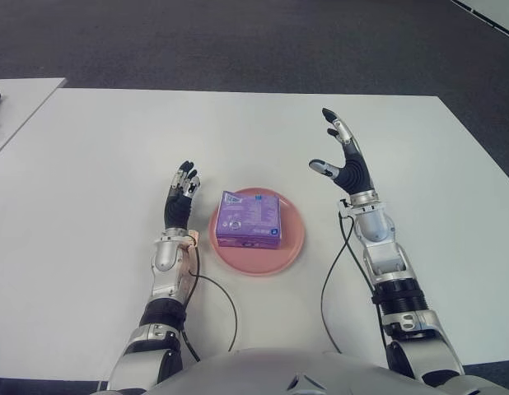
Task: Put the tissue paper into the plate.
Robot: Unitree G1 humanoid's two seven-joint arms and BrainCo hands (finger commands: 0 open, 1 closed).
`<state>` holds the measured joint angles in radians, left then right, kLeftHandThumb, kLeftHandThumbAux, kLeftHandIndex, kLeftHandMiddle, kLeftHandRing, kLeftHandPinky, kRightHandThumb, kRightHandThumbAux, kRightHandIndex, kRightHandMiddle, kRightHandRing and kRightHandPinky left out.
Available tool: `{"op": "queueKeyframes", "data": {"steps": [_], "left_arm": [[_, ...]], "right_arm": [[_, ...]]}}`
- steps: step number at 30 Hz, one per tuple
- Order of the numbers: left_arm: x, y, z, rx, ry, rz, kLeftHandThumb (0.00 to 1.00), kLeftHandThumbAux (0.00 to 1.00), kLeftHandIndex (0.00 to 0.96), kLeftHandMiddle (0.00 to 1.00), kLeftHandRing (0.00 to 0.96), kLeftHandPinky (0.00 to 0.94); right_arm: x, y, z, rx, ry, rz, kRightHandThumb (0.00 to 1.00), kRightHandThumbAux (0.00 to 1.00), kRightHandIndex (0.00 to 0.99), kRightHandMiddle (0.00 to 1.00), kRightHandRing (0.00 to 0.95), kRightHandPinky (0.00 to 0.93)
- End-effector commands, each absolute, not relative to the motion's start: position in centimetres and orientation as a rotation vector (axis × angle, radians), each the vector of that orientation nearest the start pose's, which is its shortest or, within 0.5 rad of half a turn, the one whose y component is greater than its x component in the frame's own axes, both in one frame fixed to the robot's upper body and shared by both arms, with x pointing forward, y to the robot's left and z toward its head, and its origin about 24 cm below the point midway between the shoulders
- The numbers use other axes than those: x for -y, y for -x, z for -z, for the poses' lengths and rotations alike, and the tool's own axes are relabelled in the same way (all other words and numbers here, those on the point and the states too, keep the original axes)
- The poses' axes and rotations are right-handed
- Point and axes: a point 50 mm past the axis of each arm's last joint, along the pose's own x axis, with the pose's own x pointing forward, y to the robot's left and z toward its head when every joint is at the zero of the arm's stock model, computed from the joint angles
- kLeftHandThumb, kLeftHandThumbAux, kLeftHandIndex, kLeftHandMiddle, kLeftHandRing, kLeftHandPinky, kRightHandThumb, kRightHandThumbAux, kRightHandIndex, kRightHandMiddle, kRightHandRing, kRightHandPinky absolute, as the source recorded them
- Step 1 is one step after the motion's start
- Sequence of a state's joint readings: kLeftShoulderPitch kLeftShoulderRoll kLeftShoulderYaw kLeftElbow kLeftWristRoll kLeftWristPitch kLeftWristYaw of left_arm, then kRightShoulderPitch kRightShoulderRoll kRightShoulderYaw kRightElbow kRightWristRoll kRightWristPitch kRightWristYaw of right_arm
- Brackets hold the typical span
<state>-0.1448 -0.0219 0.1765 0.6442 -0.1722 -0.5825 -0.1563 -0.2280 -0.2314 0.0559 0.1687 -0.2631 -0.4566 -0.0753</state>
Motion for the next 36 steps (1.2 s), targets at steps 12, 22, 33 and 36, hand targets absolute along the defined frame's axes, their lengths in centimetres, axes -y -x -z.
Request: {"op": "queueKeyframes", "data": {"steps": [12,22,33,36], "left_arm": [[-17.1,-25.6,1.6,0.086,0.164,-0.050,0.012,0.428,0.000,0.000,0.000,0.000],[-17.1,-25.7,1.5,0.084,0.152,-0.057,0.014,0.422,0.000,0.000,0.000,0.000],[-17.2,-25.7,1.5,0.086,0.159,-0.058,0.017,0.423,0.000,0.000,0.000,0.000],[-17.2,-25.6,1.5,0.086,0.160,-0.059,0.017,0.427,0.000,0.000,0.000,0.000]], "right_arm": [[14.7,-27.3,-7.1,0.420,0.356,-0.045,0.022,0.393,0.000,0.000,0.000,0.000],[14.8,-27.3,-7.1,0.421,0.356,-0.045,0.022,0.394,0.000,0.000,0.000,0.000],[14.7,-27.3,-7.1,0.422,0.356,-0.045,0.022,0.394,0.000,0.000,0.000,0.000],[14.7,-27.2,-7.1,0.422,0.356,-0.045,0.022,0.394,0.000,0.000,0.000,0.000]]}}
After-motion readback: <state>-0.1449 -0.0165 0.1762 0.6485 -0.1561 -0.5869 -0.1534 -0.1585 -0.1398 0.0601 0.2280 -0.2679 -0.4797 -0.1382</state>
